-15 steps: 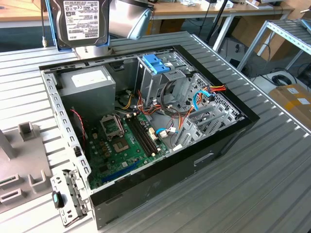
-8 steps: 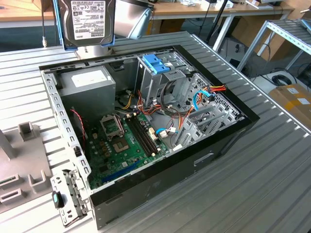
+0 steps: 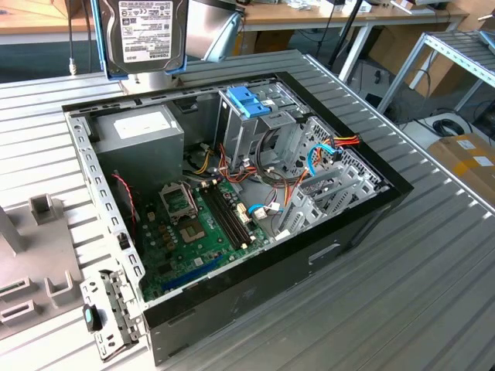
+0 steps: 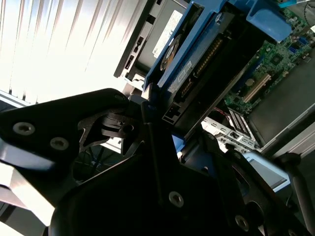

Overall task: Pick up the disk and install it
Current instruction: 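Pick up the disk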

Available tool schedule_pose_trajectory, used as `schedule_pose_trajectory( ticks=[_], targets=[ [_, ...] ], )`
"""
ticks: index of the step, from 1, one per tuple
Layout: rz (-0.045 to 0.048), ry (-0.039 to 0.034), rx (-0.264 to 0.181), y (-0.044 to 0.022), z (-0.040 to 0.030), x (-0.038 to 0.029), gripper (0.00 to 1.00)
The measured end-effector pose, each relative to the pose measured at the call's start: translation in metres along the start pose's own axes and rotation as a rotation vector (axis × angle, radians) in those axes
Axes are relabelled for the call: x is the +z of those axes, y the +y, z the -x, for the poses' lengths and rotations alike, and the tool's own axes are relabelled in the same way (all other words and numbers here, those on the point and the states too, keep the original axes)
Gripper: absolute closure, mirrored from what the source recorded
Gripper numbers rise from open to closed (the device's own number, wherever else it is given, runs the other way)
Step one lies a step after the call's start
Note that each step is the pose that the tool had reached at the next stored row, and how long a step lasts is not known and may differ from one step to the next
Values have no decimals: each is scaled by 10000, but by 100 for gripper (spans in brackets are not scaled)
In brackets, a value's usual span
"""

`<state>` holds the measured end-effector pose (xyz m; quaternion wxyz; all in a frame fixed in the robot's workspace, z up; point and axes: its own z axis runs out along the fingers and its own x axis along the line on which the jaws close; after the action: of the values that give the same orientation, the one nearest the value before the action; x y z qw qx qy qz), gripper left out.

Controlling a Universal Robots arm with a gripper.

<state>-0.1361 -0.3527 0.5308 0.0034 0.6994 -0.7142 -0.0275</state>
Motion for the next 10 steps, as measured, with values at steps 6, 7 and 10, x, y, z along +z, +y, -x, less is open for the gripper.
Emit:
schedule_pose_trajectory(
  ticks=[6, 7, 10],
  targets=[
    [0, 0, -1, -1, -14, 0, 63],
    [0, 0, -1, -1, -21, -1, 63],
    [0, -1, 0, -1, -34, -1, 63]
  ],
)
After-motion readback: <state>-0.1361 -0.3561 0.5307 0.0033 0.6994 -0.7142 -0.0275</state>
